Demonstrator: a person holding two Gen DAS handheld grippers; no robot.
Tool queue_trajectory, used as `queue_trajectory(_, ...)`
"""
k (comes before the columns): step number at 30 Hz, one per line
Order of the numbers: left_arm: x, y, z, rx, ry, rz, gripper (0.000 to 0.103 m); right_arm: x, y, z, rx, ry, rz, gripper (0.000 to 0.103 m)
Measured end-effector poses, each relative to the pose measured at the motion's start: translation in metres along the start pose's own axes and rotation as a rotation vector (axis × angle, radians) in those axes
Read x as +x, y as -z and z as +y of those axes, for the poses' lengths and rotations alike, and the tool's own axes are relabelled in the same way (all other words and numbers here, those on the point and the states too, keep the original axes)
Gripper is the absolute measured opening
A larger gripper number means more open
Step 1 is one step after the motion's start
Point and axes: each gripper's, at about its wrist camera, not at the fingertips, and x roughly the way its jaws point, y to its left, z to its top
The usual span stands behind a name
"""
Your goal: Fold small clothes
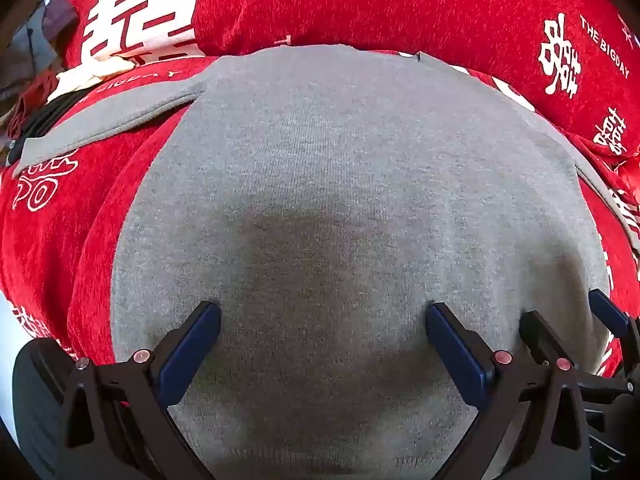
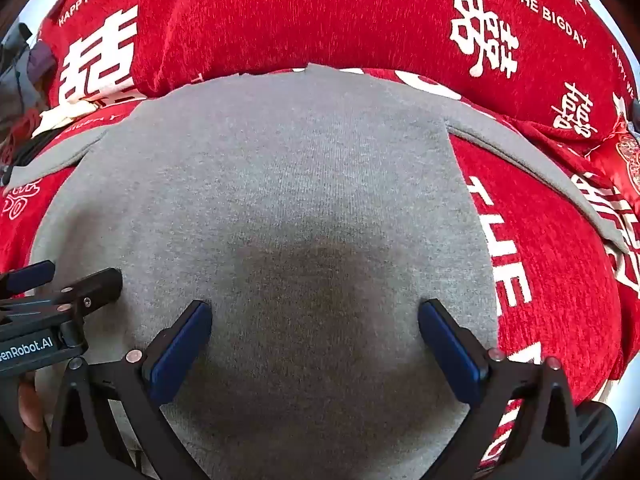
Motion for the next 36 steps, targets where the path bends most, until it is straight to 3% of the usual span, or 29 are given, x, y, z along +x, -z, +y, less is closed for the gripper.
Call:
queue_trajectory(8, -0.011, -0.010, -0.002, -0.011, -0.009, -0.061, 0.103, 0.000, 0.002, 0.001, -0.004, 0.008, -0.035, 0.103)
queue_trajectory(11, -0.011, 0.003, -0.006, -0.022, -0.018, -0.117, 0.103, 0.001, 0.000, -0.001, -0.004, 0.005, -0.032, 0.103)
queue_trajectory(36, -0.007, 0.005, -0.009, 0.036, -0.023, -0.130, 0.103, -0.001, 0.001, -0.001, 0.002, 0.004, -0.044, 0.103)
